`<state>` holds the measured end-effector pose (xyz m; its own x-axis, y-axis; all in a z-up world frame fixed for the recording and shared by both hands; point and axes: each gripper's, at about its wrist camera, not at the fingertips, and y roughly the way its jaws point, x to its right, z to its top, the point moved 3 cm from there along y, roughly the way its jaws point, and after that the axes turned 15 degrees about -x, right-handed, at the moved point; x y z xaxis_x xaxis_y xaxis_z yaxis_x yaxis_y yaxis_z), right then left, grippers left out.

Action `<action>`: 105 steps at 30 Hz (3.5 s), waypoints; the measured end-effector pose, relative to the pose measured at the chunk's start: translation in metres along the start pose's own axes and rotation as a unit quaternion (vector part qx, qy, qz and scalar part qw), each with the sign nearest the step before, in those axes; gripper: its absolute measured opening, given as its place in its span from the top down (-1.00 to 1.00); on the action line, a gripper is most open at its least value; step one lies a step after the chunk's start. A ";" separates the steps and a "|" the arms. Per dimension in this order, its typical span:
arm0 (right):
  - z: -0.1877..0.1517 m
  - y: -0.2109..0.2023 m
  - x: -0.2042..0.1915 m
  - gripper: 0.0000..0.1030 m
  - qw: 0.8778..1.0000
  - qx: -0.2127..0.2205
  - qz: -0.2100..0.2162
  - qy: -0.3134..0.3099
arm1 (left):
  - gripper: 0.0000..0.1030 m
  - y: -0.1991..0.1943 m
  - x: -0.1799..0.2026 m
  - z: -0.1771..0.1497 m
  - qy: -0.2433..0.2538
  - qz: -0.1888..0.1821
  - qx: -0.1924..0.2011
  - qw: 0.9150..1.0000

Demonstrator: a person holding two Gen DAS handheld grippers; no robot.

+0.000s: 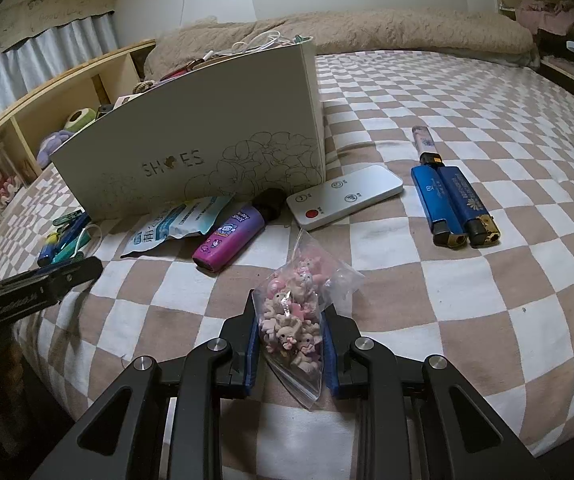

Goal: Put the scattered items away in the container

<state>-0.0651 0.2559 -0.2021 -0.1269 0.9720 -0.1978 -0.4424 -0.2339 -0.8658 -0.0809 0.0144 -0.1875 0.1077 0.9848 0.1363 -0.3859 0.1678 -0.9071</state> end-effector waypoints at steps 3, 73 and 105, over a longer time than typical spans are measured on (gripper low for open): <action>0.000 0.000 0.000 0.48 1.000 0.000 0.001 0.001 | -0.14 0.001 -0.002 0.003 -0.005 -0.006 0.000 1.000; 0.130 -0.098 -0.044 0.48 0.984 0.086 0.150 -0.033 | 0.41 -0.097 -0.016 0.146 0.021 -0.066 0.141 0.988; 0.175 -0.078 -0.031 0.48 0.988 0.053 0.144 -0.025 | -0.49 -0.054 -0.006 0.173 0.041 0.000 0.077 0.996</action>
<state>-0.1824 0.2399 -0.0478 -0.3028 0.8634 -0.4036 -0.4723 -0.5037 -0.7233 -0.2189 0.0071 -0.0704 0.1808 0.9787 0.0975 -0.5219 0.1794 -0.8339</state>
